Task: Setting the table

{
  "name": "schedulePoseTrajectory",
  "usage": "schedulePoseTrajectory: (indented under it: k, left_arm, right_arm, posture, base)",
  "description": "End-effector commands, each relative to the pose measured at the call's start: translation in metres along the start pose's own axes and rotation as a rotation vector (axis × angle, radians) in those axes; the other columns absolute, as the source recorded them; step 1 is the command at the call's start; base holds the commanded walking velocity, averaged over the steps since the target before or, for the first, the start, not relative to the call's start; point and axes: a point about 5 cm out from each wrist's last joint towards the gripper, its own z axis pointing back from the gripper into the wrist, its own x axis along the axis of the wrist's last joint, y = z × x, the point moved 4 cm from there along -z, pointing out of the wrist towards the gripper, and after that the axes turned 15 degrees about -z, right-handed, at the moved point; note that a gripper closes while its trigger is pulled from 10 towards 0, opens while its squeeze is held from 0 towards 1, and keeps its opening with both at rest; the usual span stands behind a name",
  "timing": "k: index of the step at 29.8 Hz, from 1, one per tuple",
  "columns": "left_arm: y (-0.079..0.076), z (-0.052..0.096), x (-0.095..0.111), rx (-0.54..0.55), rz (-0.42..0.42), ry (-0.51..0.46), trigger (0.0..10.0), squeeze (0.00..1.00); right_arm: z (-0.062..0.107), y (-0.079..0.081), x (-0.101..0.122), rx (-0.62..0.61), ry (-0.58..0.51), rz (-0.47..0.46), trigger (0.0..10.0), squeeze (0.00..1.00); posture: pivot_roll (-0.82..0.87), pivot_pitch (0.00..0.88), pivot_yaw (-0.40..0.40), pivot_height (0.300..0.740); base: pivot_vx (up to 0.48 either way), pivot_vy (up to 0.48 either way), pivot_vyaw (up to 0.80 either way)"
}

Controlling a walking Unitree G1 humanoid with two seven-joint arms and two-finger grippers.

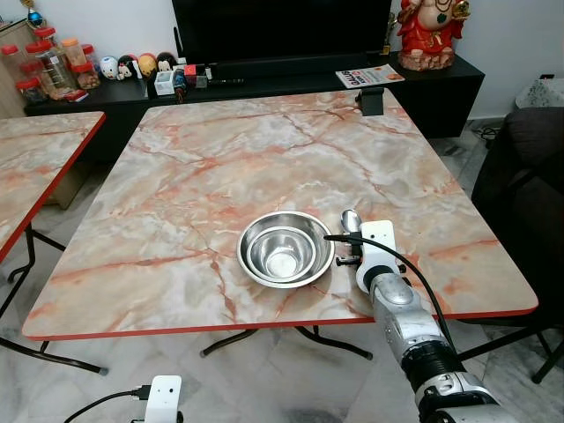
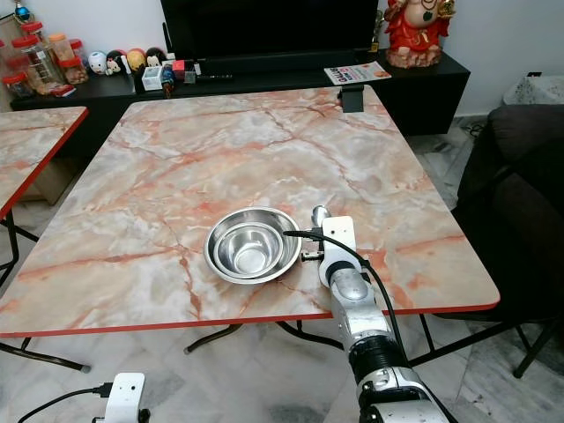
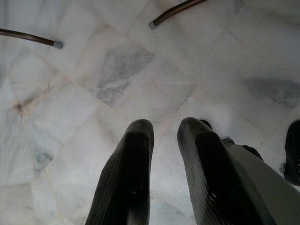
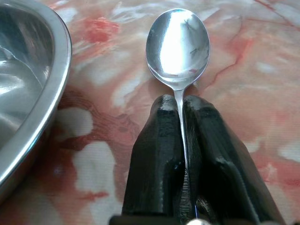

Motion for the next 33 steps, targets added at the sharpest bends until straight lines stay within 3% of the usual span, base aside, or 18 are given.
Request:
schedulePoseTrajectory:
  k: [1, 2, 3, 4, 5, 25, 26, 27, 29, 33]
  left_arm:
    - [0.0045, 0.0005, -0.0051, 0.001, -0.018, 0.014, 10.0, 0.00]
    - [0.0045, 0.0005, -0.0051, 0.001, -0.017, 0.014, 10.0, 0.00]
    - [0.0046, 0.0005, -0.0052, 0.001, -0.016, 0.015, 10.0, 0.00]
    - [0.0046, 0.0005, -0.0052, 0.001, -0.016, 0.015, 10.0, 0.00]
    - [0.0046, 0.0006, -0.0054, 0.000, -0.017, 0.015, 10.0, 0.00]
    - [0.0045, 0.0007, -0.0062, -0.003, -0.024, 0.016, 10.0, 0.00]
    - [0.0042, 0.0007, -0.0058, -0.003, -0.023, 0.015, 10.0, 0.00]
    - [0.0039, 0.0006, -0.0052, -0.003, -0.022, 0.014, 10.0, 0.00]
    - [0.0038, 0.0005, -0.0048, -0.002, -0.022, 0.013, 10.0, 0.00]
    - [0.0040, 0.0004, -0.0045, -0.002, -0.020, 0.013, 10.0, 0.00]
  right_arm:
    - [-0.0015, 0.0023, 0.0030, 0.000, -0.006, -0.004, 10.0, 0.00]
    - [-0.0016, 0.0024, 0.0033, -0.001, -0.008, -0.005, 10.0, 0.00]
    - [-0.0016, 0.0026, 0.0033, -0.001, -0.008, -0.005, 10.0, 0.12]
    - [-0.0016, 0.0026, 0.0033, -0.001, -0.008, -0.005, 10.0, 0.12]
    - [-0.0016, 0.0027, 0.0033, -0.001, -0.009, -0.006, 10.0, 0.32]
    - [-0.0013, 0.0030, -0.0021, -0.003, 0.004, -0.005, 10.0, 0.33]
    - [-0.0013, 0.0028, -0.0024, -0.004, 0.005, -0.004, 10.0, 0.82]
    - [-0.0013, 0.0025, -0.0028, -0.005, 0.006, -0.001, 10.0, 0.82]
    - [-0.0012, 0.0027, -0.0036, -0.003, 0.009, -0.001, 10.0, 1.00]
    - [-0.0012, 0.0030, -0.0047, -0.003, 0.013, 0.002, 10.0, 1.00]
  posture:
    - [-0.09, 0.000, 0.069, 0.732]
    - [-0.09, 0.000, 0.069, 0.732]
    - [-0.09, 0.000, 0.069, 0.732]
    - [-0.09, 0.000, 0.069, 0.732]
    - [-0.09, 0.000, 0.070, 0.732]
    - [-0.09, 0.000, 0.071, 0.732]
    - [-0.09, 0.000, 0.071, 0.732]
    - [-0.09, 0.000, 0.071, 0.732]
    - [-0.09, 0.000, 0.071, 0.732]
    - [-0.09, 0.000, 0.072, 0.732]
  base:
    - [0.000, 0.000, 0.00]
    - [0.000, 0.000, 0.00]
    - [0.000, 0.000, 0.00]
    - [0.000, 0.000, 0.00]
    - [0.000, 0.000, 0.00]
    - [0.000, 0.000, 0.00]
    - [0.000, 0.000, 0.00]
    - [0.000, 0.000, 0.00]
    - [0.000, 0.000, 0.00]
    - [0.000, 0.000, 0.00]
